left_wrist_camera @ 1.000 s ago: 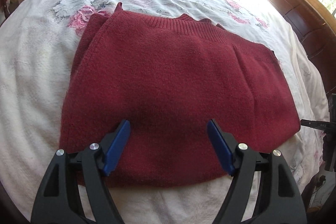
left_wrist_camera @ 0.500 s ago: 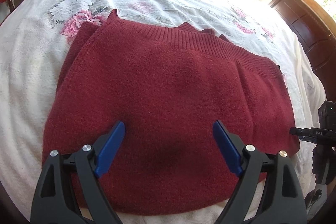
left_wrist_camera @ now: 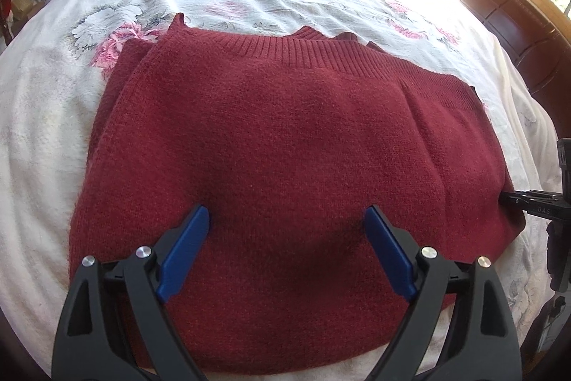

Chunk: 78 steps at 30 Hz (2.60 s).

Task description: Fold small clothes

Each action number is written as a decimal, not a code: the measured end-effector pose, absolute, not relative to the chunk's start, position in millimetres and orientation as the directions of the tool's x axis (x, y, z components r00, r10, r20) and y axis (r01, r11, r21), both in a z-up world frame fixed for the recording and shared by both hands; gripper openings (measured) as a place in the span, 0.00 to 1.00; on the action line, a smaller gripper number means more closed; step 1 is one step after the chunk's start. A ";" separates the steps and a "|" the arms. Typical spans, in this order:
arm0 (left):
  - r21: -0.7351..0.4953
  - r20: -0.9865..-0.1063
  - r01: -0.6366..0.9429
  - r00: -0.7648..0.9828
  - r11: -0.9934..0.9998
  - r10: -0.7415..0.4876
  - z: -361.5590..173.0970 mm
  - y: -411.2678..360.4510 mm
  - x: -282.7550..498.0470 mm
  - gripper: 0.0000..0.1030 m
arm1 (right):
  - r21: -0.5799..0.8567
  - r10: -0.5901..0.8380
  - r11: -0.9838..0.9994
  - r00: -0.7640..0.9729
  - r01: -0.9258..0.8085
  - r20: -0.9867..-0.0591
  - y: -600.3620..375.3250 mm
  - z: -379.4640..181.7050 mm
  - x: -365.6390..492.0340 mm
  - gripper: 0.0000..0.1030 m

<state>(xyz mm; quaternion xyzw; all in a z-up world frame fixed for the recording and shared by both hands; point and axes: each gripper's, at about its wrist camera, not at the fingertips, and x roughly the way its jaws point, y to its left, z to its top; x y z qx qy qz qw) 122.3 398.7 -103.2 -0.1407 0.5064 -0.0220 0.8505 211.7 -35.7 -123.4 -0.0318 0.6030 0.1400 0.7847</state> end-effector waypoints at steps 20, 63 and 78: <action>-0.276 -0.844 -0.081 0.497 0.958 -0.201 -101.5 400.5 118.9 0.87 | 0.247 0.266 0.962 0.196 -0.114 -0.944 -54.8 -123.3 214.3 0.12; -0.668 -0.671 -0.095 0.506 0.738 -0.543 -77.1 398.7 142.2 0.87 | 0.384 0.483 0.834 0.187 -0.397 -0.855 72.5 -22.0 201.7 0.27; -0.534 -0.789 0.096 0.299 0.840 -0.536 -48.4 207.5 243.8 0.87 | 0.461 0.449 0.887 0.244 -0.007 -0.860 -79.8 -81.0 250.7 0.27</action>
